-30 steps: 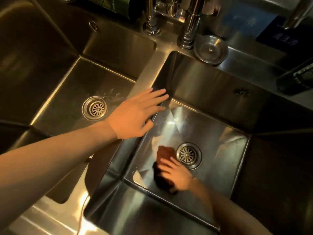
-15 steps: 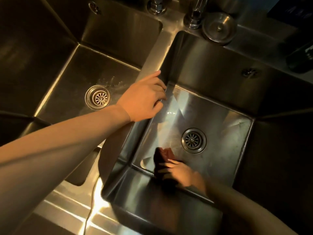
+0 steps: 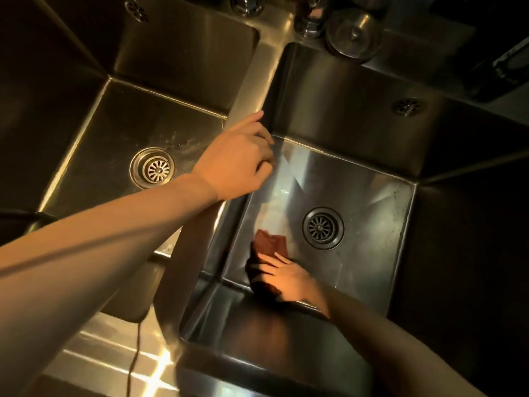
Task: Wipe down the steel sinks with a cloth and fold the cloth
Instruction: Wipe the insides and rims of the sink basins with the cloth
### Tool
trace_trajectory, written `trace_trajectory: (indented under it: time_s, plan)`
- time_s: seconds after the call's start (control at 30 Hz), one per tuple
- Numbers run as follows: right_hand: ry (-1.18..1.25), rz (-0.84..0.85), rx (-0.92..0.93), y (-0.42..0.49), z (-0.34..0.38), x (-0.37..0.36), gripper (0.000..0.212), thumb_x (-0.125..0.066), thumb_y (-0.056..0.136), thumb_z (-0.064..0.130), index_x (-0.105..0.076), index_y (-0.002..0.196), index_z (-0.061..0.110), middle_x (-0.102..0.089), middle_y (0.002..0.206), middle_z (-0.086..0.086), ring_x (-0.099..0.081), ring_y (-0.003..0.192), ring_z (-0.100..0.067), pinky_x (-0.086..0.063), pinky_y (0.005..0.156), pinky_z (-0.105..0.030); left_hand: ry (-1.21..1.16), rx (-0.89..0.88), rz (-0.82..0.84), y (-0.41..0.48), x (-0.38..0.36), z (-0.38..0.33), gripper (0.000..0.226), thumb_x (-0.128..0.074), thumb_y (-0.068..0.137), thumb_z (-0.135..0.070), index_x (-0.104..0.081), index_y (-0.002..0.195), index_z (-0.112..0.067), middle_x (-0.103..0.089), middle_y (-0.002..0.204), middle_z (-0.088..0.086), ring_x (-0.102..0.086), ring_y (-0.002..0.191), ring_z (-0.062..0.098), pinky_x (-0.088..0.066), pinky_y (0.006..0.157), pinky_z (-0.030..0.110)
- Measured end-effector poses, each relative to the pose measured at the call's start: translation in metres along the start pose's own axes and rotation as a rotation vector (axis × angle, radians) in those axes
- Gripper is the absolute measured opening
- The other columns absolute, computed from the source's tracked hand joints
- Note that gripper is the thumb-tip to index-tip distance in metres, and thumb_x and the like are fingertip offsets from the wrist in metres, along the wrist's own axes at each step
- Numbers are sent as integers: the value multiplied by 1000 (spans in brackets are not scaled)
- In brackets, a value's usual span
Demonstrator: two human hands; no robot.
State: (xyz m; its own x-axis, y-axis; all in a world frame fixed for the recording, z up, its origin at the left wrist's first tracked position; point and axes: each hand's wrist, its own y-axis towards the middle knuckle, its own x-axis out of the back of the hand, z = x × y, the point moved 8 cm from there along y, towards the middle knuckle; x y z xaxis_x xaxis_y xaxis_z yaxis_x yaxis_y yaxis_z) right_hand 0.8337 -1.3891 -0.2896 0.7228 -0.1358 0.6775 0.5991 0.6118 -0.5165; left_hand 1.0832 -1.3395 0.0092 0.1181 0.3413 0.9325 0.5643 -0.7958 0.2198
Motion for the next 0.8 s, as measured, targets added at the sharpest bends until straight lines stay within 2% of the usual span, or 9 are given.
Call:
trace_trajectory:
  time_s: [0.03,0.07,0.17,0.27,0.47,0.53,0.6,0.67,0.8]
  plan:
    - [-147,208,-13,-35,4,-10,64,-52,66,52,-47,128,38,-40,145,4,-19,143,-27,-21,113,-40,4,3,-1,0,0,1,37,-41,79,-20,-77,78,-11,-71,75,3,-58,97,18,-12,115,26]
    - [-189,44,13,-49,-6,0,75,-61,62,47,-41,133,33,-37,149,-1,-22,142,-31,-25,109,-50,10,7,1,0,-1,1,36,-42,78,-20,-77,78,-11,-71,76,4,-58,98,18,-12,115,26]
    - [-166,208,-280,-120,-51,-16,94,-75,66,37,-20,143,36,-13,158,-1,2,143,-32,-27,109,-58,40,13,2,2,1,0,35,-43,77,-20,-77,78,-11,-71,78,5,-58,99,19,-11,115,24]
    - [-143,266,-301,-127,-41,-23,85,-70,79,30,-19,148,34,-1,159,-1,22,136,-29,-21,112,-59,56,21,4,0,1,1,34,-44,76,-20,-77,79,-12,-71,79,5,-58,100,18,-9,114,23]
    - [-320,231,-1,-54,-11,-5,91,-91,35,38,-57,120,32,-50,140,-2,-37,133,-38,-48,74,-68,82,17,8,1,4,-2,35,-44,76,-19,-77,81,-9,-72,76,6,-59,99,20,-12,115,24]
    - [-328,246,81,-25,1,-2,84,-88,33,38,-64,113,30,-54,135,-2,-41,131,-37,-43,76,-73,96,15,8,2,4,-3,34,-46,76,-18,-77,81,-9,-72,76,6,-59,99,20,-10,114,23]
    - [-338,174,253,-2,19,7,67,-74,51,52,-62,114,30,-55,134,-4,-33,138,-32,-29,91,-75,107,10,13,2,3,-4,33,-46,75,-18,-78,80,-10,-72,74,5,-59,98,19,-10,114,22]
    - [-303,69,396,14,29,21,56,-49,74,61,-58,119,29,-51,138,-6,-21,143,-26,-16,103,-60,118,3,6,2,3,-6,32,-47,74,-18,-78,77,-11,-71,73,4,-60,96,18,-10,113,21]
    - [-223,10,322,50,16,64,62,-72,62,46,-65,119,22,-52,137,-7,-37,135,-33,-26,104,-58,130,5,14,1,1,-5,38,-41,75,-24,-77,74,-12,-71,72,4,-59,96,17,-7,113,19]
